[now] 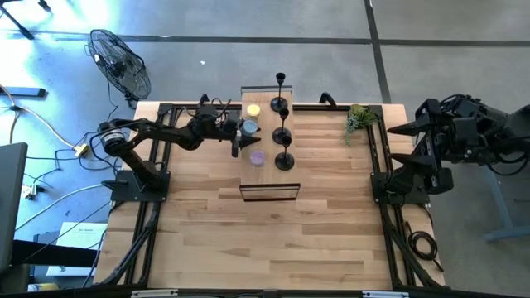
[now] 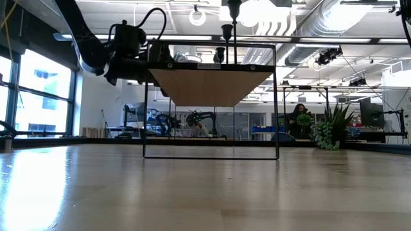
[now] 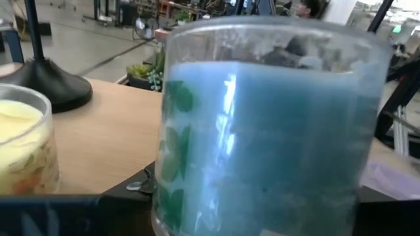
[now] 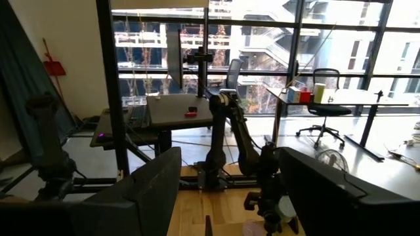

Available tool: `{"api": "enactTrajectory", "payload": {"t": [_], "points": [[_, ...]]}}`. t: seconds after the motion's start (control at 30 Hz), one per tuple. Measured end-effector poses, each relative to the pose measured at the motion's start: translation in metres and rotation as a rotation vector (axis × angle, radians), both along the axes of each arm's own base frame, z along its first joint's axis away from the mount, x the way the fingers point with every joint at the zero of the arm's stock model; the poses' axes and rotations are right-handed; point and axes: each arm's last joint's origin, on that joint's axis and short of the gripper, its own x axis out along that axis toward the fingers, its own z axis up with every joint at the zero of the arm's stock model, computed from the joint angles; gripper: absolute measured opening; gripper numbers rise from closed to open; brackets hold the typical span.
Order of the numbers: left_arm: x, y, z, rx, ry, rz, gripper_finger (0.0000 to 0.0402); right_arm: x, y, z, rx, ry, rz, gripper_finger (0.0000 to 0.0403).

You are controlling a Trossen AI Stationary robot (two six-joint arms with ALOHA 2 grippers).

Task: Pick & Place candle stick holders
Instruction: Put the blue scented candle on the shelf aligned with the scented candle on the shelf

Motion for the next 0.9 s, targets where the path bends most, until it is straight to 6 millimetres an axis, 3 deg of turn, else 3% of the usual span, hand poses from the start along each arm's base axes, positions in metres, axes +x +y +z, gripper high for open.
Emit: {"api": "enactTrajectory", "payload": {"t": [0.73, 0.9], "points": [[0.000, -0.001, -0.001, -0.013, 0.015, -0.048, 0.0198, 0.010, -0.005, 0.000, -0.001, -0.002, -0.001, 0.0252], [0.000, -0.002, -0.001, -0.021, 0.015, -0.054, 0.0229, 0.013, -0.006, 0.000, -0.002, -0.002, -0.002, 0.0252]]}}
